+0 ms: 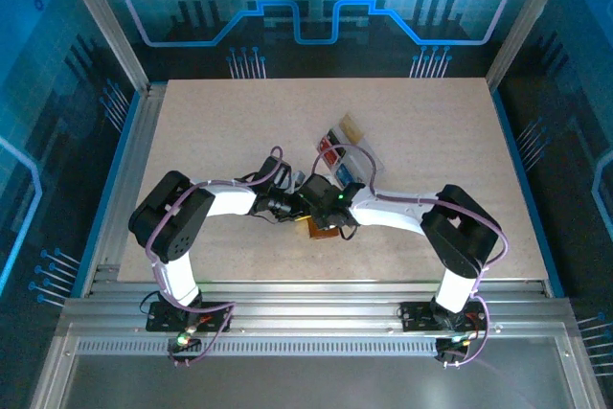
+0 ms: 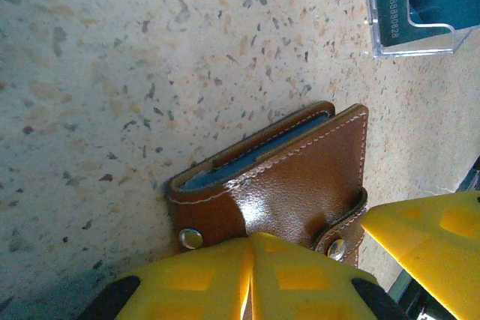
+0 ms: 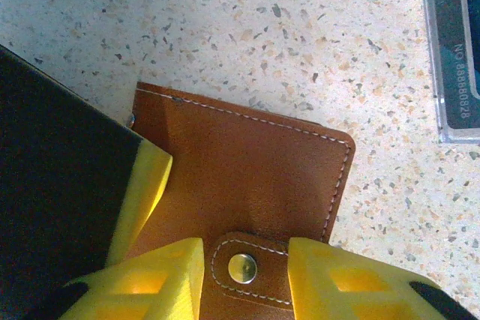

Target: Put the credit cards into the card holder

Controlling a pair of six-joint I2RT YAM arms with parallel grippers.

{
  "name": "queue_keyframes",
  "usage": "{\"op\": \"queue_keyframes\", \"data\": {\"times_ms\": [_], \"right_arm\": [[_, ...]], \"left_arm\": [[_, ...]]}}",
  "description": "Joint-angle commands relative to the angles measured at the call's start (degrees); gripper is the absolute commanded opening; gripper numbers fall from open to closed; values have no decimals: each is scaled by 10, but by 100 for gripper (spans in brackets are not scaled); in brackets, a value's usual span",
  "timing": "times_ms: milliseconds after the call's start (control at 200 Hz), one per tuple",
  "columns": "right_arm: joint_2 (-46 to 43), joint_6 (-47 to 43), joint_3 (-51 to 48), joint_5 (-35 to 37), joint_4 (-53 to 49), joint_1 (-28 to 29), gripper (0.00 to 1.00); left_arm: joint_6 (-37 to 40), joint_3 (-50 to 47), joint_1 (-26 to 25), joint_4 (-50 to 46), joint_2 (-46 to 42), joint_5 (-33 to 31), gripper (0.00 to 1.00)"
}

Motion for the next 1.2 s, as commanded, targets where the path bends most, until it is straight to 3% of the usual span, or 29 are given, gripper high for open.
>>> {"op": "queue_keyframes", "data": {"times_ms": [0,530,780,1191], "right_arm": [[44,-10,-9,-16,2,-1,36],[79,-34,-46,-76,36,6,38],[55,-42,-71,-103,26,17,40],[89,-15,-61,-49,-65,32,37]], "left_arm": [[-1,-18,-4,-53,50,-59,13],[-2,-20,1,-50,48,-51,13],[-7,-25,9,-41,48,-41,13],[-8,-25,11,-41,48,-41,14]]}}
